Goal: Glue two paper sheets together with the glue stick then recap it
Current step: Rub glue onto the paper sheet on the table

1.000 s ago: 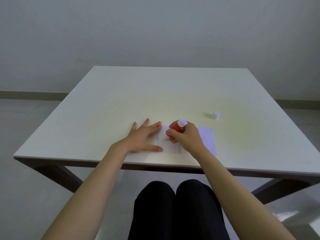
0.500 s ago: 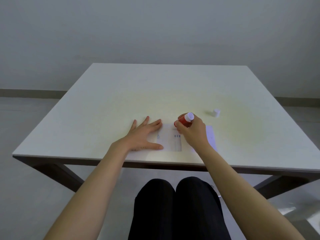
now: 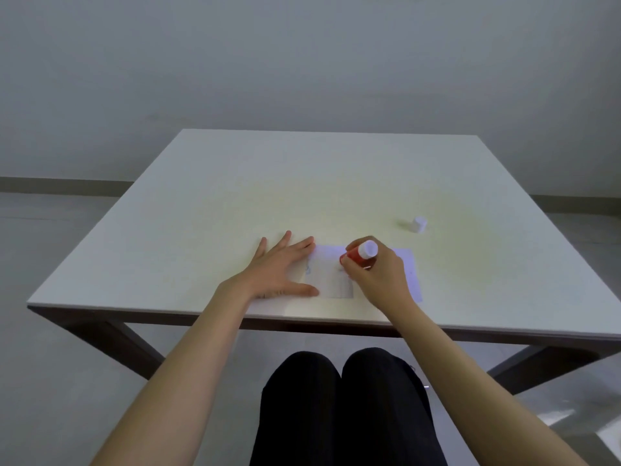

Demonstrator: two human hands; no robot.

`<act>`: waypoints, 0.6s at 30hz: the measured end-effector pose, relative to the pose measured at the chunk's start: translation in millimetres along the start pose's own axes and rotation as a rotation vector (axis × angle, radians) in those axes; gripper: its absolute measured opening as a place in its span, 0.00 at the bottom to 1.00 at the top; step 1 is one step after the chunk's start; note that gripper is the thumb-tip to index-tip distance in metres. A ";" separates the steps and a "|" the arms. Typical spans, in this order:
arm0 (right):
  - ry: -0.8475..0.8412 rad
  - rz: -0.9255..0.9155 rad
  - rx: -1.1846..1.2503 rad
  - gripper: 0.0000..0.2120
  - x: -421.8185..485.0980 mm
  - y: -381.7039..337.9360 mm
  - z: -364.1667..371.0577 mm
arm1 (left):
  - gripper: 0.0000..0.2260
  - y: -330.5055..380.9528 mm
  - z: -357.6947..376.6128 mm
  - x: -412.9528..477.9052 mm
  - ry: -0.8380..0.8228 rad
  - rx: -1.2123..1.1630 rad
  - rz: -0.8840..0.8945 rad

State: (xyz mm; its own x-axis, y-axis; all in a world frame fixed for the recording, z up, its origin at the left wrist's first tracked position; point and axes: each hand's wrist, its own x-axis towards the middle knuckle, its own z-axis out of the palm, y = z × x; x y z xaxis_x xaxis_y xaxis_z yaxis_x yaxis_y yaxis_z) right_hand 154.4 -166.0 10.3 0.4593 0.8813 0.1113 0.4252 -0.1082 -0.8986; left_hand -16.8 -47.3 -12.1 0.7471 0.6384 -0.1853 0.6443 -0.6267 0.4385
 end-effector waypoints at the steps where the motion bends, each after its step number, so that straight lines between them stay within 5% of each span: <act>1: -0.033 -0.016 -0.006 0.02 -8.0 0.4 1.7 | 0.43 0.6 0.0 0.1 0.001 0.006 -0.001; 5: -0.148 -0.009 0.007 0.03 -22.4 0.5 2.2 | 0.43 1.5 -0.3 0.6 0.004 0.029 -0.009; 11: 0.111 0.147 0.120 0.07 -8.2 -0.3 -16.0 | 0.43 -0.1 0.9 -1.5 0.016 -0.007 -0.014; 18: 0.050 0.631 1.360 0.04 -31.3 -9.5 -31.5 | 0.40 1.0 -0.9 -4.5 0.021 -0.172 -0.039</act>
State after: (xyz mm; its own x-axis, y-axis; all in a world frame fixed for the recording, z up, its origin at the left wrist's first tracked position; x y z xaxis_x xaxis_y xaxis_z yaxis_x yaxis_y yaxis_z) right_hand 160.6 -207.1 28.7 0.3234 0.8347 -0.4458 -0.8647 0.0693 -0.4974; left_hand -19.7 -50.4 -10.1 0.7172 0.6710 -0.1881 0.6340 -0.5163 0.5758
